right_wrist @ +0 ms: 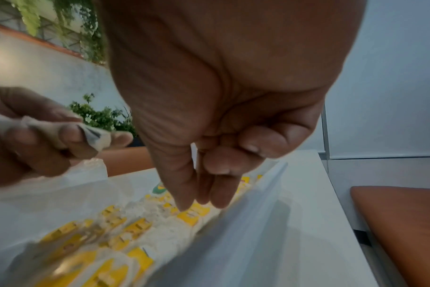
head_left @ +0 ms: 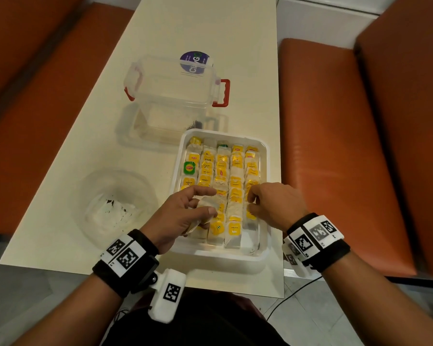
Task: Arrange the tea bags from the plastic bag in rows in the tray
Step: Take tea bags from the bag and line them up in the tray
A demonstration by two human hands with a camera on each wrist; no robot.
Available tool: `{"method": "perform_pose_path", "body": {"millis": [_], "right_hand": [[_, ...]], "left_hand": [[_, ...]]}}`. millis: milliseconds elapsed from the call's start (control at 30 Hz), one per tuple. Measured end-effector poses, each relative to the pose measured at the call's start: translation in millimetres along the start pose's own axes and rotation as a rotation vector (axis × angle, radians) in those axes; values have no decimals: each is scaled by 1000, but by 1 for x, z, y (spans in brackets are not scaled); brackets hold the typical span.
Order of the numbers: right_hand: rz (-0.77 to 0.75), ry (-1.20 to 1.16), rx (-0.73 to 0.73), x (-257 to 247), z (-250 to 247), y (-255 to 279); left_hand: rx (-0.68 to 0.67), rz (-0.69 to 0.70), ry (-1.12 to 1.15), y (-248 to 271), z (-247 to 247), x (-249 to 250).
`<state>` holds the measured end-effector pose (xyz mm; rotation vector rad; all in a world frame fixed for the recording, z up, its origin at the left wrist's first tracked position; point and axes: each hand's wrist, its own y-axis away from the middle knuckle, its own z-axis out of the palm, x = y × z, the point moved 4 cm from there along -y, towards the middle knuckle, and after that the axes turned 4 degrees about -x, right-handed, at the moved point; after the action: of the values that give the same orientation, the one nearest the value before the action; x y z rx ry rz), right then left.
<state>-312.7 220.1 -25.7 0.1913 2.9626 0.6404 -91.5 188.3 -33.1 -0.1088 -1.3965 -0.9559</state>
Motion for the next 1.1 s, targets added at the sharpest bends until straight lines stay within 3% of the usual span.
{"method": "perform_pose_path", "body": {"millis": [333,533,767,1100], "right_hand": [[-95,-356,116,-31,-25,41],[-68,-536,103,-43,-21,47],[27,-649,181,-43,-18,45],[-13,-822,217,-38,-23,44]], "left_hand": [[61,-92,135,2,9,6],[150,-105,168,-2,10,6],[131,-75,201,-3,25,7],[107,-102,231,1,22,3]]}}
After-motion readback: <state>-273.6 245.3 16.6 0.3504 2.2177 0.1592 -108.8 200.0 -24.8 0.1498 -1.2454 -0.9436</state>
